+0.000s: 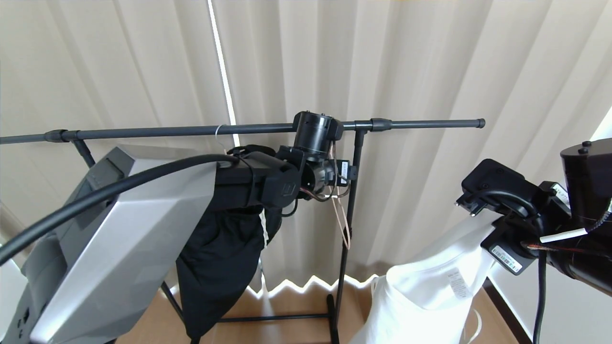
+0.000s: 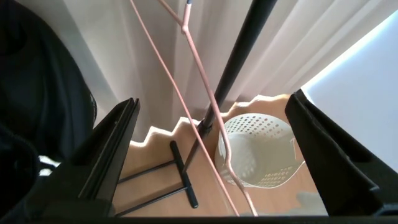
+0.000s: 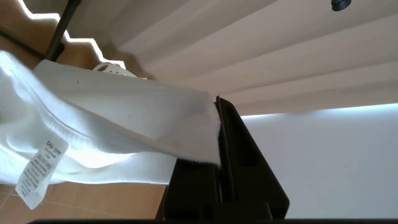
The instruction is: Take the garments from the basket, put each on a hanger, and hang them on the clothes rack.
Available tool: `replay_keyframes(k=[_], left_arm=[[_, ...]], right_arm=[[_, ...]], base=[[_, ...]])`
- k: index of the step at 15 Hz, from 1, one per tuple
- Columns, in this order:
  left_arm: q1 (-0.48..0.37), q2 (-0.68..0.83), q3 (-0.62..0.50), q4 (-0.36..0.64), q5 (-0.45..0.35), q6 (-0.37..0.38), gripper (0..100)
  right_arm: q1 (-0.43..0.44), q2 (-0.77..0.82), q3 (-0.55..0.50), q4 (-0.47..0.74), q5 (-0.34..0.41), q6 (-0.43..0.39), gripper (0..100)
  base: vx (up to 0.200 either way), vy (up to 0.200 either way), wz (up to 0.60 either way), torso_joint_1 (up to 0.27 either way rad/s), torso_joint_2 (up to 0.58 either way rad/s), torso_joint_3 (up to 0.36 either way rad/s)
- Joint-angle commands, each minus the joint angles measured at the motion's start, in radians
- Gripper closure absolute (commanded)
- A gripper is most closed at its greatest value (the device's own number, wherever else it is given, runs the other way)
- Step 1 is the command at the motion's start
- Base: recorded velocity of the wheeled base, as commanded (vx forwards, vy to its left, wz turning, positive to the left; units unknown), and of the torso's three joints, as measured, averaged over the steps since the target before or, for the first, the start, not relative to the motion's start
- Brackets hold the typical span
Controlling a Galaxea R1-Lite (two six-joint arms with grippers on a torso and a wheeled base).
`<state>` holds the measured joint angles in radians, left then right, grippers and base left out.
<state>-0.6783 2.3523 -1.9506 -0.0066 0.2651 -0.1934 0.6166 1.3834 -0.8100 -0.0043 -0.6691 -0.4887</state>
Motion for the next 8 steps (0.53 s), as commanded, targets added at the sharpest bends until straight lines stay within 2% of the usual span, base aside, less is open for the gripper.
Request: replay_keyframes(k=[1, 3, 8], left_arm=[[0.0, 0.071, -0.049, 0.034, 0.029, 0.009, 0], [0.0, 0.09, -0.049, 0.033, 0.037, 0.045, 0], [0.0, 0.113, -0.049, 0.034, 0.057, 0.061, 0]], right_arm=[[0.0, 0.003, 0.0, 0.0, -0.001, -0.001, 100], [0.0, 0.003, 0.0, 0.0, 0.0, -0.001, 100], [0.002, 0.008, 0.002, 0.0, 0.0, -0.002, 100]], base=[[0.0, 0.0, 0.0, 0.0, 0.0, 0.0], [0.0, 0.0, 0.0, 0.0, 0.0, 0.0], [0.0, 0.0, 0.0, 0.0, 0.0, 0.0]])
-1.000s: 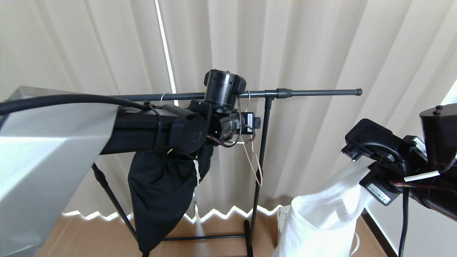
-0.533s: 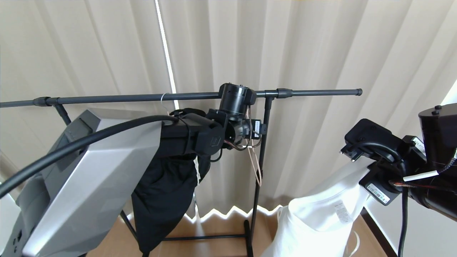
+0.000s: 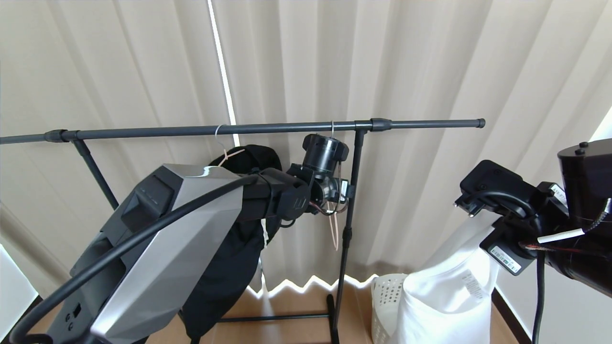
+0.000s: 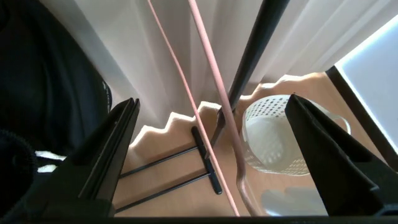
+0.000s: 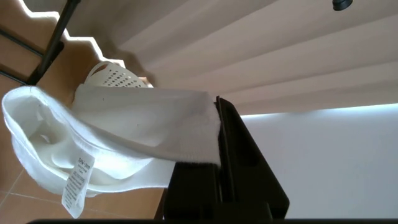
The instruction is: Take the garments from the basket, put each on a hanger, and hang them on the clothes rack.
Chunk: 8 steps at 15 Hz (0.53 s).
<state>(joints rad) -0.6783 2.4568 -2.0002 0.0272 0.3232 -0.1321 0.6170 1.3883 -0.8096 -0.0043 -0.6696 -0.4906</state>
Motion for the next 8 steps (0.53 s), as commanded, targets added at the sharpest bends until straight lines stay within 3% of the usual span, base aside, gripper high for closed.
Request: replay_keyframes(k=[1, 8], left_arm=[[0.0, 0.01, 0.0, 0.002, 0.005, 0.0, 0], [0.0, 0.044, 0.0, 0.005, 0.086, 0.02, 0]], right_arm=[[0.0, 0.003, 0.001, 0.0, -0.001, -0.002, 100], [0.0, -0.002, 0.006, -0.002, -0.001, -0.013, 100]], base=[[0.0, 0.0, 0.0, 0.0, 0.0, 0.0], [0.0, 0.0, 0.0, 0.0, 0.0, 0.0]])
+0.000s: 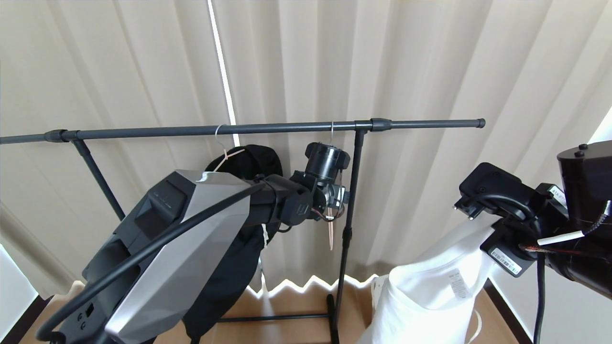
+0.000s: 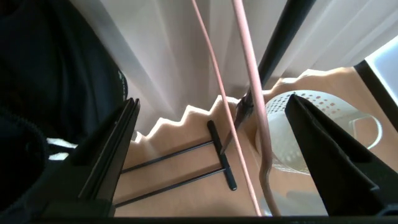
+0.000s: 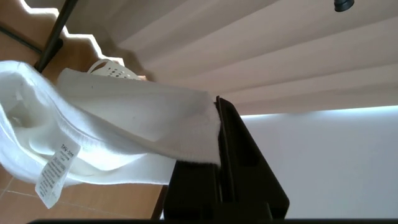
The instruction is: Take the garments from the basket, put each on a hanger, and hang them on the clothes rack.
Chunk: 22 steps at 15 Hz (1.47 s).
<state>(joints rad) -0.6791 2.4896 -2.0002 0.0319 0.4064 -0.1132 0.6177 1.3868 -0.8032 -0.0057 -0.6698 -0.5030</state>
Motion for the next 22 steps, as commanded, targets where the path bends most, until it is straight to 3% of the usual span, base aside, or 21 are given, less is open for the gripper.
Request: replay_keyframes(k=[1, 4, 5, 22], left_arm=[[0.001, 0.011, 0.0, 0.0, 0.003, 0.001, 0], [0.0, 0.011, 0.0, 0.0, 0.009, 0.017, 0], [0.001, 0.009, 0.0, 0.0, 0.017, 0.018, 100], [-0.01, -0.066, 0.0, 0.0, 0.124, 0.018, 100]], right_arm=[[-0.001, 0.0, -0.001, 0.0, -0.001, 0.0, 100], [0.001, -0.003, 0.001, 0.0, -0.001, 0.0, 100], [0.001, -0.003, 0.001, 0.0, -0.001, 0.0, 100], [-0.001, -0.002, 0.019, -0.057, 0.001, -0.019, 100]], base=[[0.0, 0.0, 0.0, 0.0, 0.0, 0.0], [0.0, 0.0, 0.0, 0.0, 0.0, 0.0], [0.0, 0.0, 0.0, 0.0, 0.0, 0.0], [0.0, 0.0, 0.0, 0.0, 0.0, 0.0]])
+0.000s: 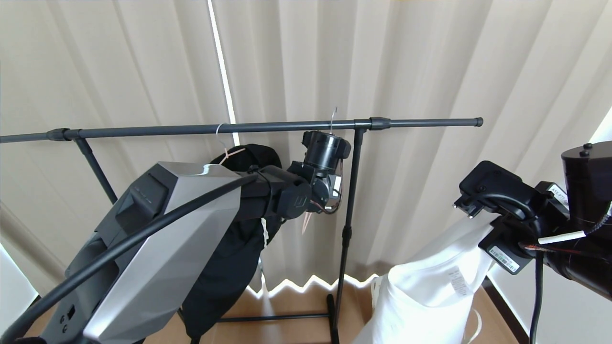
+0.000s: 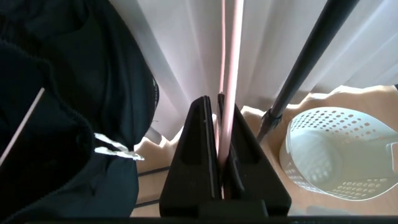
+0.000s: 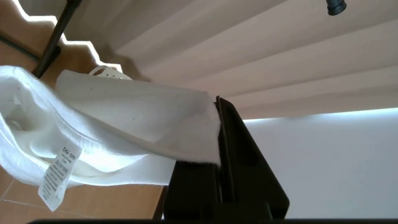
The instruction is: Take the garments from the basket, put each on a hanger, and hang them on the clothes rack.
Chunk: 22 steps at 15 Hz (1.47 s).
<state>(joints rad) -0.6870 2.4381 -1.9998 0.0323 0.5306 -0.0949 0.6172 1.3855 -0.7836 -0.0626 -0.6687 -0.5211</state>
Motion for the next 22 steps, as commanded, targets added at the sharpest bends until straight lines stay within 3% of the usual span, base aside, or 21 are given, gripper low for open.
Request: replay_keyframes(k=[1, 5, 7, 15, 17, 22], left_arm=[[-0.002, -0.022, 0.0, 0.0, 0.0, 0.0, 100], [-0.009, -0.04, 0.012, 0.0, 0.002, -0.002, 100], [-0.014, -0.11, 0.124, -0.008, 0.002, -0.002, 100], [-0.035, -0.283, 0.346, -0.022, 0.014, -0.043, 100], [-0.048, -0.398, 0.507, -0.061, 0.012, -0.065, 100], [-0.049, -0.718, 1.035, -0.308, 0.002, -0.052, 100]], right_arm=[[0.001, 0.0, 0.001, 0.0, 0.0, 0.0, 100], [0.001, 0.001, 0.0, 0.0, 0.0, 0.0, 100], [-0.001, 0.0, 0.001, 0.0, 0.0, 0.0, 100], [-0.001, -0.005, 0.001, -0.002, 0.0, 0.0, 100], [-0.001, -0.005, 0.003, -0.002, 0.001, 0.0, 100], [0.007, -0.006, 0.02, -0.005, 0.0, 0.0, 100]], base=[[0.0, 0.0, 0.0, 0.0, 0.0, 0.0], [0.0, 0.0, 0.0, 0.0, 0.0, 0.0], [0.0, 0.0, 0.0, 0.0, 0.0, 0.0], [0.0, 0.0, 0.0, 0.0, 0.0, 0.0], [0.0, 0.0, 0.0, 0.0, 0.0, 0.0], [0.0, 0.0, 0.0, 0.0, 0.0, 0.0]])
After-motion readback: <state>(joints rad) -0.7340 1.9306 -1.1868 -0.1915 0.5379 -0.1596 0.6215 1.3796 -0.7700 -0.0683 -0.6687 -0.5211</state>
